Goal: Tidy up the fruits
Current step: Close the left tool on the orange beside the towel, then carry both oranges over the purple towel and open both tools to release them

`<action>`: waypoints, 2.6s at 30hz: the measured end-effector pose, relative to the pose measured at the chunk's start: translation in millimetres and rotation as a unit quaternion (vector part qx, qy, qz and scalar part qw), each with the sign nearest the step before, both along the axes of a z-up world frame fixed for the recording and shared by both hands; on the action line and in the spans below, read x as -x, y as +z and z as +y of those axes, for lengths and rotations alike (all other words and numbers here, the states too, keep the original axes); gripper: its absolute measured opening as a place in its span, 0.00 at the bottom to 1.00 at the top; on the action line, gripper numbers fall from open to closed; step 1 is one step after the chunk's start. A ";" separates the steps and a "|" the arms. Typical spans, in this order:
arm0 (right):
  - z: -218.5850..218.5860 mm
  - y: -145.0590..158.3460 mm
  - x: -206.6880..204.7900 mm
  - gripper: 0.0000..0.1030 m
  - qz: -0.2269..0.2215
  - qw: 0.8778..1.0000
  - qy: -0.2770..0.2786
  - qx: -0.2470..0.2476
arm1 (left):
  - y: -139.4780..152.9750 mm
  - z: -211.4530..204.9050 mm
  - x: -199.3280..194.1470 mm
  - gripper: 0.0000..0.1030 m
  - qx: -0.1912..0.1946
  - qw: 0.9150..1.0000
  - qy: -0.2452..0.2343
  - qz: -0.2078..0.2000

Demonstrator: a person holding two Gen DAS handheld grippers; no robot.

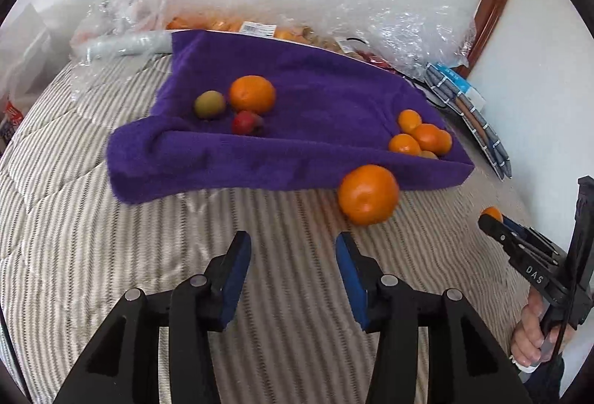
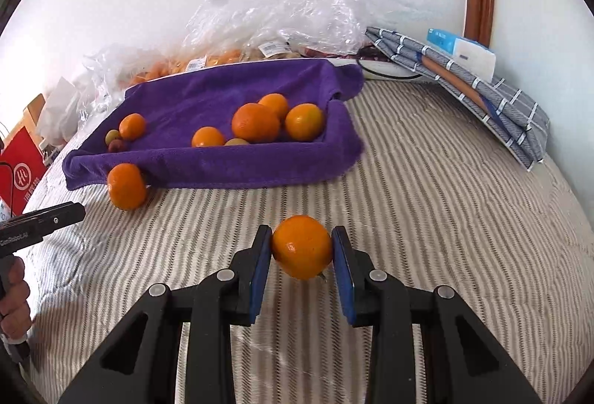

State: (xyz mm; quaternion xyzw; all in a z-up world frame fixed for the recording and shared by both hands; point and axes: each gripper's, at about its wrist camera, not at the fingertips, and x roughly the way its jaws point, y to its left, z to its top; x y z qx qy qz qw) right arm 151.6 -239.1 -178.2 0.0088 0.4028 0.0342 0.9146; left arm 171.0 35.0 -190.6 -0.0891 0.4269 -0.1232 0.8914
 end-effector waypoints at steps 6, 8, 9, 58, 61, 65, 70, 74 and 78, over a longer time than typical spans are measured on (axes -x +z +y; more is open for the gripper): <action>-15.9 1.4 10.0 0.32 -0.005 1.000 -0.010 -0.002 | 7.3 -34.7 -11.4 0.50 -0.002 0.999 -0.037 -0.022; -19.8 1.8 10.7 0.32 -0.006 1.000 -0.016 -0.008 | 7.0 -41.3 -19.7 0.51 -0.004 0.999 -0.037 -0.025; -20.6 1.3 10.1 0.32 -0.004 1.000 -0.013 -0.013 | 5.5 -43.8 -24.2 0.51 -0.005 0.999 -0.037 -0.022; -29.7 0.0 6.5 0.32 0.006 0.998 -0.051 -0.024 | 23.9 -5.0 -4.4 0.30 0.118 0.985 0.040 -0.118; -28.9 -0.2 6.5 0.32 0.006 0.999 -0.045 -0.025 | 23.5 -5.1 -5.9 0.30 0.113 0.986 0.036 -0.115; -26.6 -0.6 5.8 0.32 0.009 0.999 -0.033 -0.027 | 19.0 -13.1 -9.4 0.30 0.117 0.989 0.005 -0.093; -29.6 0.3 7.0 0.32 0.004 0.999 -0.032 -0.040 | 13.2 -34.0 -13.7 0.42 0.070 0.994 -0.020 -0.077; -32.5 1.4 7.8 0.32 0.000 0.998 -0.032 -0.051 | 4.2 -49.4 -21.0 0.43 0.018 0.998 -0.019 -0.055; -31.2 3.1 8.2 0.32 -0.003 0.998 -0.026 -0.049 | -2.1 -54.1 -30.0 0.43 0.017 0.999 -0.020 -0.027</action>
